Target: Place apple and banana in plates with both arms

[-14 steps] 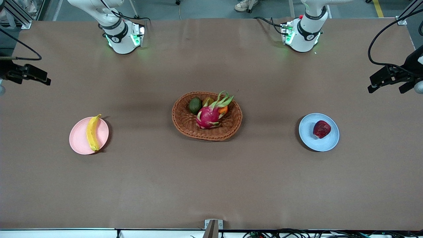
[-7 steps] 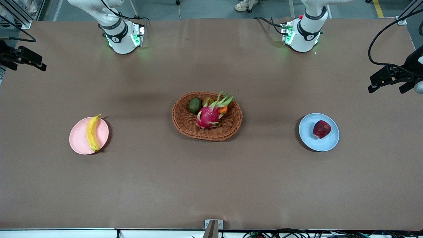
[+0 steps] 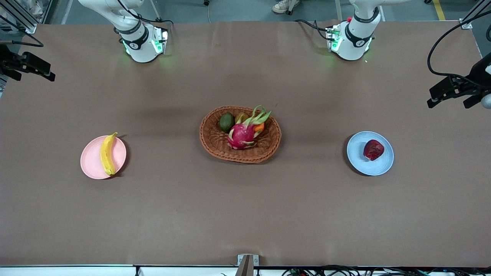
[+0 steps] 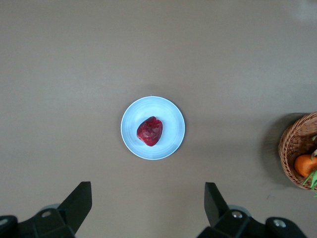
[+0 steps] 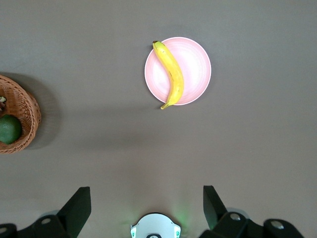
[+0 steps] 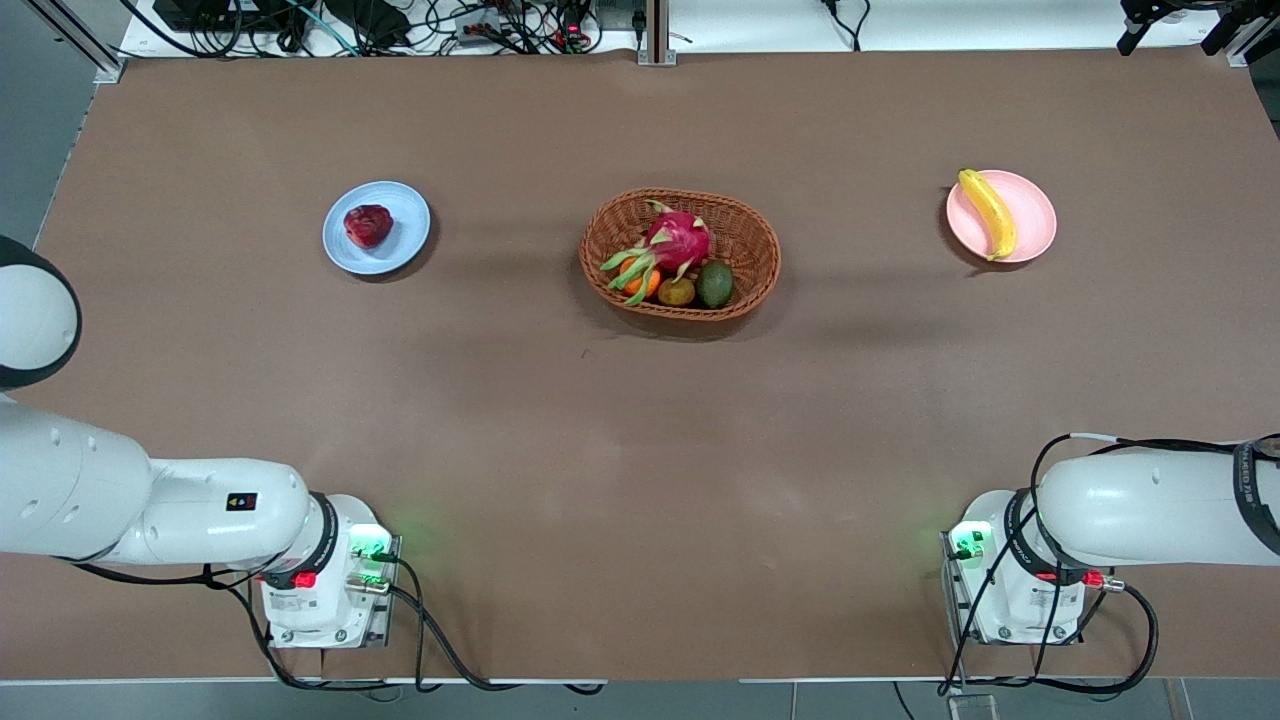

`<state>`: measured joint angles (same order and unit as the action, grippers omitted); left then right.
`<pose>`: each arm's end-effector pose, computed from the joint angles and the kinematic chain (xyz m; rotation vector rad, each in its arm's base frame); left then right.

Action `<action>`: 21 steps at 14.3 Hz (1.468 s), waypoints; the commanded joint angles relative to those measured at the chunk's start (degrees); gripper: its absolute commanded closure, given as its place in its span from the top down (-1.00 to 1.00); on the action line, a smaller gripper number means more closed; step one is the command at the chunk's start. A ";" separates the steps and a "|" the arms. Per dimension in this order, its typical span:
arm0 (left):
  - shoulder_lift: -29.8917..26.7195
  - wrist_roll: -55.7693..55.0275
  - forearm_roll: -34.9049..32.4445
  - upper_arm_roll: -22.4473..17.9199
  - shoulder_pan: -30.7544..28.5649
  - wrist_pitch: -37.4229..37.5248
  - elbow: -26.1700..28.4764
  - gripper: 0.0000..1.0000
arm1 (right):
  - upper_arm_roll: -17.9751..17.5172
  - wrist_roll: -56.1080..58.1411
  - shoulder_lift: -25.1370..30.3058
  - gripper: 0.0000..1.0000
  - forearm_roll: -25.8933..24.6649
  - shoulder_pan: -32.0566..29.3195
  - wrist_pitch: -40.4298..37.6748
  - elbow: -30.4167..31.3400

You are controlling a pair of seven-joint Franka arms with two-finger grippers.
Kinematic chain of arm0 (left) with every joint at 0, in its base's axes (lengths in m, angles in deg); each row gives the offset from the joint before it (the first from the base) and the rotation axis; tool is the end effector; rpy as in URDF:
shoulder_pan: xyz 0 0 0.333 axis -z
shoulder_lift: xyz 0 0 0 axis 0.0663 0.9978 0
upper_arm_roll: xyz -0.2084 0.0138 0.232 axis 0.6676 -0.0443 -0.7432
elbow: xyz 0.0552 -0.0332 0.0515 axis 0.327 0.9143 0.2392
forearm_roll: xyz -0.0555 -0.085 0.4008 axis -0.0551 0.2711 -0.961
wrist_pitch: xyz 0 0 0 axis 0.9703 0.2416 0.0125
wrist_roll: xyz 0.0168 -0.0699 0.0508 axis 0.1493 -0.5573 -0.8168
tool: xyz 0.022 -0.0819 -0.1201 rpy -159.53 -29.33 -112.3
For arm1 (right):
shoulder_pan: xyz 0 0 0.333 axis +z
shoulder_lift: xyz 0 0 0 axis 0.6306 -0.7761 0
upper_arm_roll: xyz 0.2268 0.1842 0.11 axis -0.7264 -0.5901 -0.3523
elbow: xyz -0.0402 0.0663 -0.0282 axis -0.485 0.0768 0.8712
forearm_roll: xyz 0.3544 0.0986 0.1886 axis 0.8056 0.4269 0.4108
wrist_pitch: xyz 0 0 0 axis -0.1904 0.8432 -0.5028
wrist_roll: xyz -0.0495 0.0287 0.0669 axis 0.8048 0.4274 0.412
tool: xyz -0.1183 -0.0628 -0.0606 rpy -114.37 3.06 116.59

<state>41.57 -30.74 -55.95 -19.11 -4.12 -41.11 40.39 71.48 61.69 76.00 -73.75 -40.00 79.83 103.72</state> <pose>0.5806 -0.0186 0.6003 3.1163 -0.0384 0.1119 0.5144 -0.0360 0.6061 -3.1261 0.0536 0.1749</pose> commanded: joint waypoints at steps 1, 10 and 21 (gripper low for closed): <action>0.60 0.43 0.65 0.10 -0.38 0.98 -1.58 1.00 | 0.69 0.02 1.72 1.00 0.24 0.73 0.06 1.08; 0.60 0.43 0.65 0.10 -0.38 0.98 -1.58 1.00 | 0.25 0.11 1.81 1.00 1.47 0.73 -1.44 -0.85; 0.60 0.43 0.74 0.10 -0.29 0.80 -1.58 1.00 | 0.42 0.29 1.81 1.00 1.38 0.73 -0.64 -1.64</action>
<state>41.57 -30.73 -55.95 -19.12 -4.12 -41.12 40.35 71.43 61.69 76.86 -72.84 -39.85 79.10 101.64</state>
